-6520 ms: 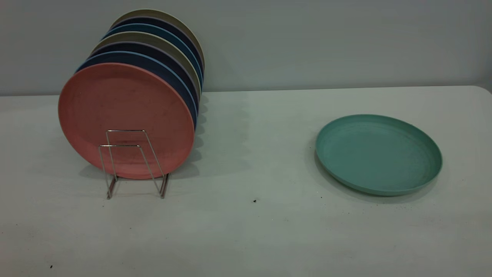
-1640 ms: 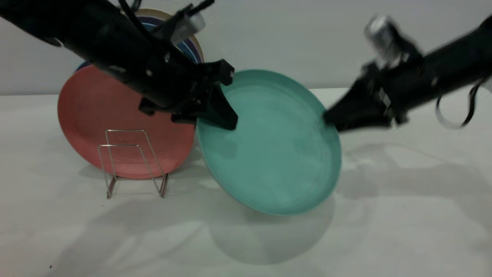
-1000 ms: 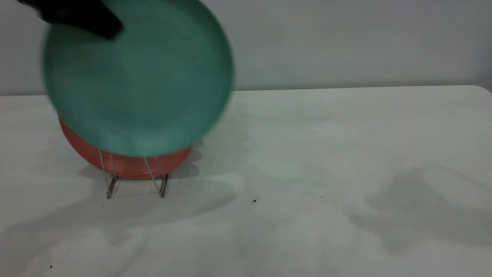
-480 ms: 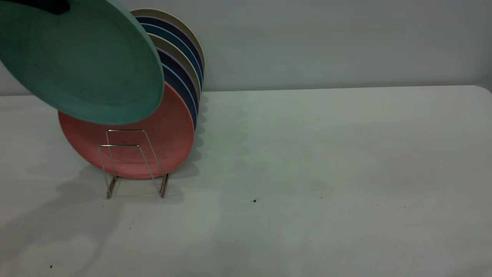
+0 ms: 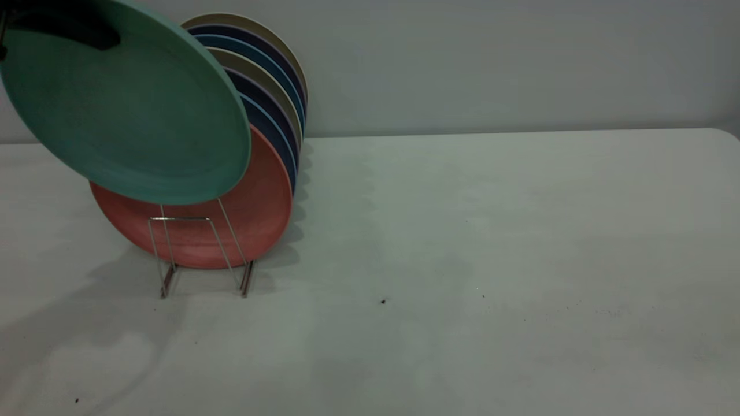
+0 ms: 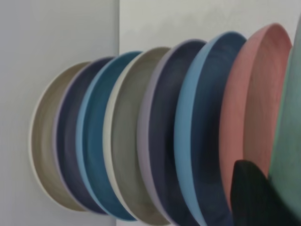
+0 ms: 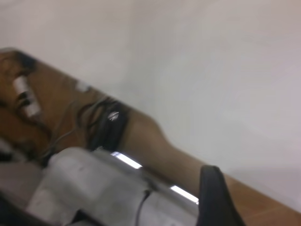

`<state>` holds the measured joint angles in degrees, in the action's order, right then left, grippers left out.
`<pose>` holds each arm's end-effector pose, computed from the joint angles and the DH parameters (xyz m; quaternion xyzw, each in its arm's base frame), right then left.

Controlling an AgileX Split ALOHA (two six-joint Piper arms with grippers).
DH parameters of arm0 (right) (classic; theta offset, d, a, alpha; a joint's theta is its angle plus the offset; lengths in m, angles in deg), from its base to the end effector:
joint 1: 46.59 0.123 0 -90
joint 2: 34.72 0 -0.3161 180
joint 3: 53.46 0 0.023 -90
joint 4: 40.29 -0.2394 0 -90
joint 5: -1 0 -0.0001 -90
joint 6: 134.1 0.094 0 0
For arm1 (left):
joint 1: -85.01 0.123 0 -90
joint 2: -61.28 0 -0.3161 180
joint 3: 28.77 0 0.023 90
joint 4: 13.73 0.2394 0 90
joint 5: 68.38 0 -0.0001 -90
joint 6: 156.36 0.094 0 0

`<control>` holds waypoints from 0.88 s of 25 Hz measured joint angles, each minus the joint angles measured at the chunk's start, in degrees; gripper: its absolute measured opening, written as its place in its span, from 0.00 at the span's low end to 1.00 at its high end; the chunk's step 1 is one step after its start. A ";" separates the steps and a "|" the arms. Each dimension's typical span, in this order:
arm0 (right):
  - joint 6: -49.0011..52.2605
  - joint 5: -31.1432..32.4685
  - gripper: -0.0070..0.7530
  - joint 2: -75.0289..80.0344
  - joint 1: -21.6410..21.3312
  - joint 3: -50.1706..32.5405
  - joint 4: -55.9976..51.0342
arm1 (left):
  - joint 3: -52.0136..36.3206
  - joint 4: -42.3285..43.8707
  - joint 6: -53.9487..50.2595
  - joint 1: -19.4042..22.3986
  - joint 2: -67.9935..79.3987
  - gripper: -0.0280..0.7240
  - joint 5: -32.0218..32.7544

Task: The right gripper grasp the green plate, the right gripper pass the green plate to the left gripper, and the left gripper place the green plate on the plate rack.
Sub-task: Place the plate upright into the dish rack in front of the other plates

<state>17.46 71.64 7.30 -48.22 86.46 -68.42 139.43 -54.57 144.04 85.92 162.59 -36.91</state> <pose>0.0418 0.0407 0.3171 -0.1949 0.9226 0.1742 0.2835 0.3508 -0.0266 0.2945 0.6562 0.6468 0.1191 0.3699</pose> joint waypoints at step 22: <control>11.81 0.40 0.61 -12.43 0.00 0.00 12.94 | 0.00 -0.06 0.00 0.00 6.61 0.18 -1.44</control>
<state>29.27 72.05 -5.12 -48.22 86.46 -55.48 139.43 -54.63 144.04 85.92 169.21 -38.35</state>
